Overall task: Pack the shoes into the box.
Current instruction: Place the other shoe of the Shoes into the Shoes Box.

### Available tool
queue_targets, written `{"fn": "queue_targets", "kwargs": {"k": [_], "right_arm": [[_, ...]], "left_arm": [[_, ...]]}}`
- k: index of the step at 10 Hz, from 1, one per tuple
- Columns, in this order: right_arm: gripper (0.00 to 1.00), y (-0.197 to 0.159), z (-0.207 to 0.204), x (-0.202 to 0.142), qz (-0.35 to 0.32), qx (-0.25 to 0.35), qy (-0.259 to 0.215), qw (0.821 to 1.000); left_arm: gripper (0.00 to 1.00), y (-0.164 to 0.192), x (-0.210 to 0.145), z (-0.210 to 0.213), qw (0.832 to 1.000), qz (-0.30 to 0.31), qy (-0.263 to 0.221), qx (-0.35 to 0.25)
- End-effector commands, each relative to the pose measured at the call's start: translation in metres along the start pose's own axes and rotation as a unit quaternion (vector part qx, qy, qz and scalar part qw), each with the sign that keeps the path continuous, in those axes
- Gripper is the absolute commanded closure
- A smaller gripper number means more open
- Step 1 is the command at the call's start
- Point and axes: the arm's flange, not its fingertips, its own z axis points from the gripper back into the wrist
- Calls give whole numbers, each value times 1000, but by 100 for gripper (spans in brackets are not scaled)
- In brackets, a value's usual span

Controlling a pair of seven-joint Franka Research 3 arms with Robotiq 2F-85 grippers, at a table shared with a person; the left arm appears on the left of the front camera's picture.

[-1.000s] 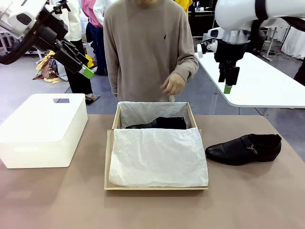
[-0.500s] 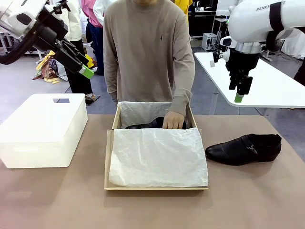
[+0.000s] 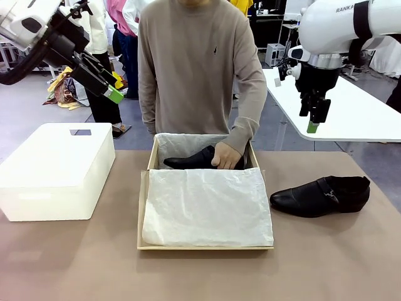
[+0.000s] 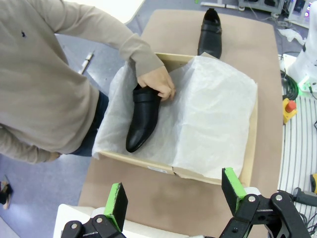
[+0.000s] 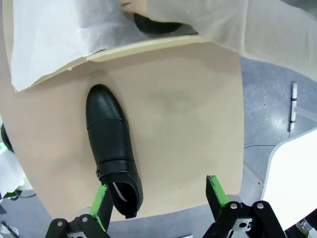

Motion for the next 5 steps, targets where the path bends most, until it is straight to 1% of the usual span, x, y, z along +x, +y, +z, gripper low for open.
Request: {"fn": "queue_targets", "kwargs": {"k": [1, 3, 5], "right_arm": [[0, -2, 3, -1, 0, -1, 2, 1000], [0, -1, 0, -5, 3, -2, 1, 1000], [0, 4, -9, -33, -4, 4, 1, 1000]], "left_arm": [[0, -1, -3, 0, 1000, -5, -13, -8], [0, -1, -3, 0, 1000, -5, -13, -8], [0, -1, -3, 0, 1000, -5, -13, -8]]}}
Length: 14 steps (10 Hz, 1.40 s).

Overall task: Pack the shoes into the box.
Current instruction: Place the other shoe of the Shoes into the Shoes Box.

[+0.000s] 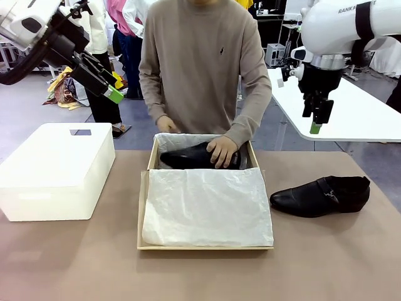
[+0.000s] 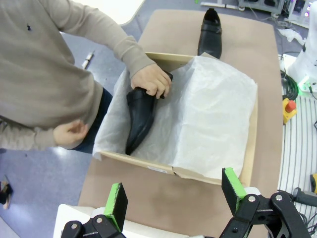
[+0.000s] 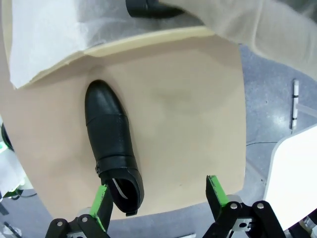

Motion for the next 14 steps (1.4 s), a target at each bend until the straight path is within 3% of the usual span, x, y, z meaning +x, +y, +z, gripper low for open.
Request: {"fn": "queue_targets", "kwargs": {"k": [1, 7, 11, 14], "right_arm": [[0, 9, -10, -35, 5, 0, -5, 1000], [0, 29, -57, -112, 4, -26, -35, 999], [0, 34, -88, -119, 9, -14, -42, 999], [0, 33, -87, -115, -4, -3, -25, 1000]], "left_arm": [[0, -1, -3, 0, 1000, -5, -13, -8], [0, -1, -3, 0, 1000, -5, -13, -8], [0, -1, -3, 0, 1000, -5, -13, -8], [0, -1, -3, 0, 1000, -5, -13, -8]]}}
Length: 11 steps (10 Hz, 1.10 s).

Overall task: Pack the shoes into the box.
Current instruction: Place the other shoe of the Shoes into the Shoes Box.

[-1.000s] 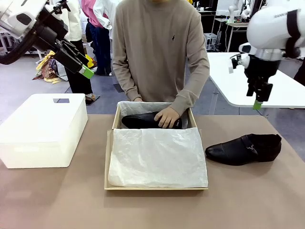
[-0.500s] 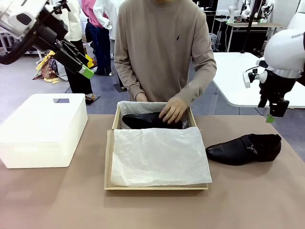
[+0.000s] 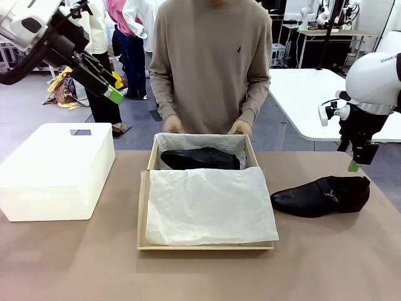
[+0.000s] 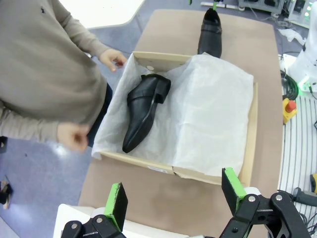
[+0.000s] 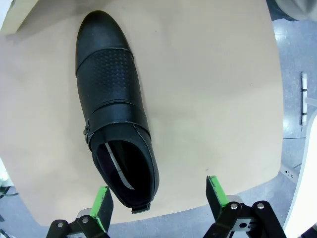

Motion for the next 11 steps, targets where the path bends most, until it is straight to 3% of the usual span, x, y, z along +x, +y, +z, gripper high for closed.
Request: {"fn": "queue_targets", "kwargs": {"k": [1, 5, 11], "right_arm": [[0, 0, 2, 0, 0, -2, 0, 1000], [0, 0, 0, 0, 0, 0, 0, 1000], [0, -11, -38, -21, -2, -8, -9, 1000]], "left_arm": [[0, -1, -3, 0, 1000, -5, -13, -8], [0, -1, -3, 0, 1000, -5, -13, -8], [0, -1, -3, 0, 1000, -5, -13, -8]]}}
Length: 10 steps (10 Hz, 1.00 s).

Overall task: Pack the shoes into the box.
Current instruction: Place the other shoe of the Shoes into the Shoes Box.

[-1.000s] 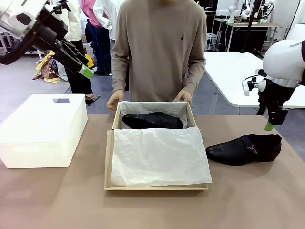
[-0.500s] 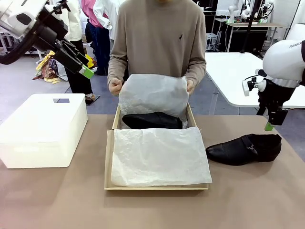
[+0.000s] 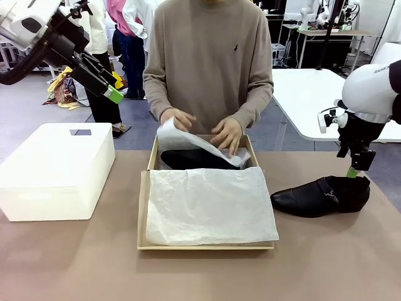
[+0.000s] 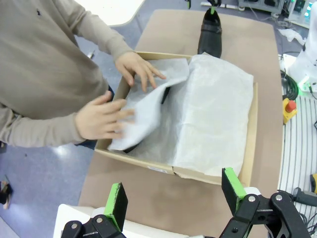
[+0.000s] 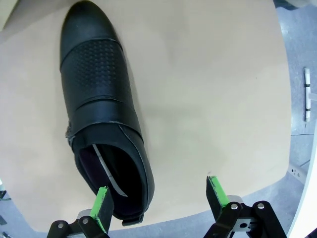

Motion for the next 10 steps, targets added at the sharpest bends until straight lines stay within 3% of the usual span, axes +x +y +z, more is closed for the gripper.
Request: {"fn": "queue_targets", "kwargs": {"k": [1, 10], "right_arm": [[0, -4, -10, -13, 9, -12, -16, 1000], [0, -23, -30, -15, 3, 12, -19, 1000]], "left_arm": [[0, -1, -3, 0, 1000, -5, -13, -8], [0, -1, -3, 0, 1000, -5, -13, -8]]}}
